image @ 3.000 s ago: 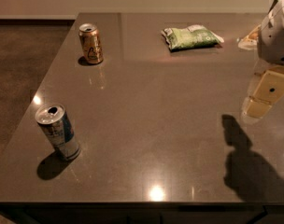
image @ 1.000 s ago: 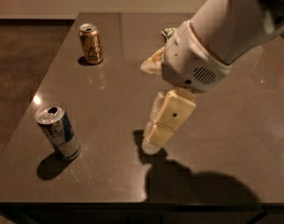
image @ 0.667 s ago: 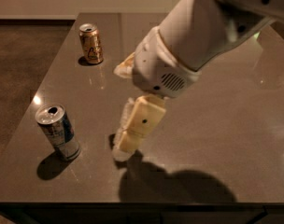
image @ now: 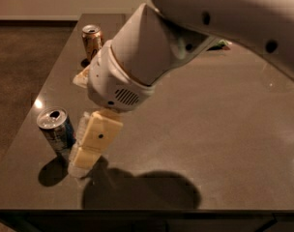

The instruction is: Pick redbull can

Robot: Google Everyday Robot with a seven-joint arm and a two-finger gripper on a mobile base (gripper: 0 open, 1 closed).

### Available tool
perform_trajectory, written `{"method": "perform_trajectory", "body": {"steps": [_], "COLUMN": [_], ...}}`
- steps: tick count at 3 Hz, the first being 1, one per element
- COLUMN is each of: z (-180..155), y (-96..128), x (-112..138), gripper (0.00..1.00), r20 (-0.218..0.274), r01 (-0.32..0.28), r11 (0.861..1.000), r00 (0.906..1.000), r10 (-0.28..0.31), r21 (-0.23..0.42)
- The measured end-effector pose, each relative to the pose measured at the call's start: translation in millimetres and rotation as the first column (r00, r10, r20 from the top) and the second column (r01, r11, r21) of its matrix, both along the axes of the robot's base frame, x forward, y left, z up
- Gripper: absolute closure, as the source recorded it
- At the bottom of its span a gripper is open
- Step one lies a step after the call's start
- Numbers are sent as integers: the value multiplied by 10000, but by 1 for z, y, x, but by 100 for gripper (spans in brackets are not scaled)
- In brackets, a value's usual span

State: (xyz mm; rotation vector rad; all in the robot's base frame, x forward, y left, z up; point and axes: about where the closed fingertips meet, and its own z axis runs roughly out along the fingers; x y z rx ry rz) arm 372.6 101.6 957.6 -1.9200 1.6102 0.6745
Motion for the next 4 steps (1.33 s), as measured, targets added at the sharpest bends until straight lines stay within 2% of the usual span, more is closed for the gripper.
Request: {"method": "perform_trajectory", "body": {"steps": [2,4], "z": [-26,-34], "y": [25,40], "x": [19,15], "gripper": [0,0], "r20": [-225,-516], "r01": [-10,-303], "r11": [9994,9984], "r00": [9997,9981], "r10": [18,327], "r21": [350,470]}}
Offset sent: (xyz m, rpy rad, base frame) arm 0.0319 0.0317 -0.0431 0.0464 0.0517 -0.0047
